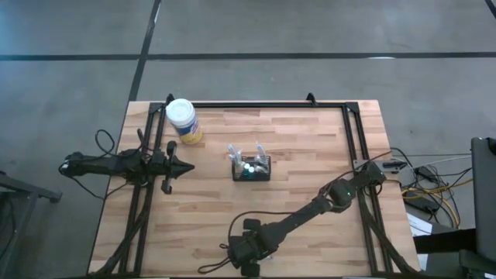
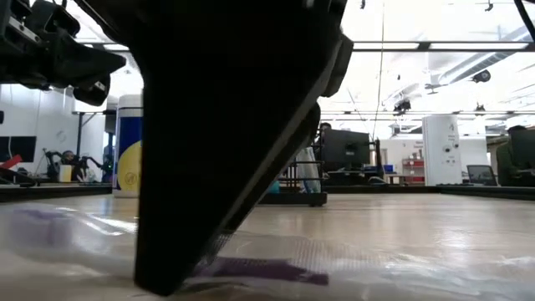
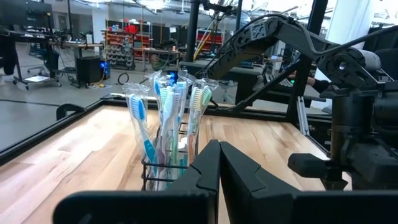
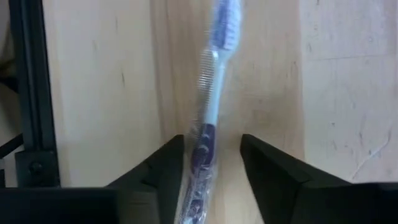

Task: Pick & Place toothbrushing station
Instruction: Put the violet toothbrush into the mesh organizer

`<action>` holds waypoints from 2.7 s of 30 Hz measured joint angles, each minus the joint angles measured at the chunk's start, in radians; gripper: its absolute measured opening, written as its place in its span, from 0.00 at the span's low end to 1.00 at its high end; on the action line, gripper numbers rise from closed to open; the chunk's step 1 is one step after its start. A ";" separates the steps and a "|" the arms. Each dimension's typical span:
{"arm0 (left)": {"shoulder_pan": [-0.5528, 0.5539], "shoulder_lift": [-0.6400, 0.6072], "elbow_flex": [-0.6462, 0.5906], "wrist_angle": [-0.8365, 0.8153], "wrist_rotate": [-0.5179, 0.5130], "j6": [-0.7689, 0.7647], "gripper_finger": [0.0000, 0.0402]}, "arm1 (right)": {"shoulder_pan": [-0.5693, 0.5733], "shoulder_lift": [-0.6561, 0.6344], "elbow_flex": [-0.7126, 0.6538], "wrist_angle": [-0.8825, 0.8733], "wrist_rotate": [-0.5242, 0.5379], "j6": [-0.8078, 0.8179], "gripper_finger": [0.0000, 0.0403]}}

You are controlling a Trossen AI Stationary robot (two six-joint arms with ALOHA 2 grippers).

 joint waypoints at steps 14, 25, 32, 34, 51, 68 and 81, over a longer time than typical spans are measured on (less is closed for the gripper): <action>0.000 0.000 0.000 -0.001 0.000 0.000 0.03 | -0.008 0.011 0.144 -0.106 0.054 -0.130 0.05; 0.000 0.000 0.000 0.000 0.000 0.000 0.03 | -0.020 -0.168 0.146 -0.071 0.143 -0.300 0.02; 0.000 0.000 0.000 0.000 0.000 0.009 0.03 | -0.033 -0.358 0.145 -0.018 0.205 -0.503 0.02; 0.000 0.000 0.000 0.000 -0.001 0.034 0.03 | -0.040 -0.415 0.140 0.000 0.230 -0.560 0.02; 0.000 0.000 0.000 0.016 -0.066 0.159 0.03 | -0.162 -1.063 -0.518 0.455 0.163 -0.859 0.02; 0.000 0.000 0.001 0.087 -0.146 0.209 0.03 | -0.387 -1.580 -1.474 1.257 -0.038 -0.782 0.02; 0.000 0.000 0.000 0.091 -0.146 0.203 0.03 | -0.389 -1.694 -1.978 1.801 -0.008 -0.720 0.02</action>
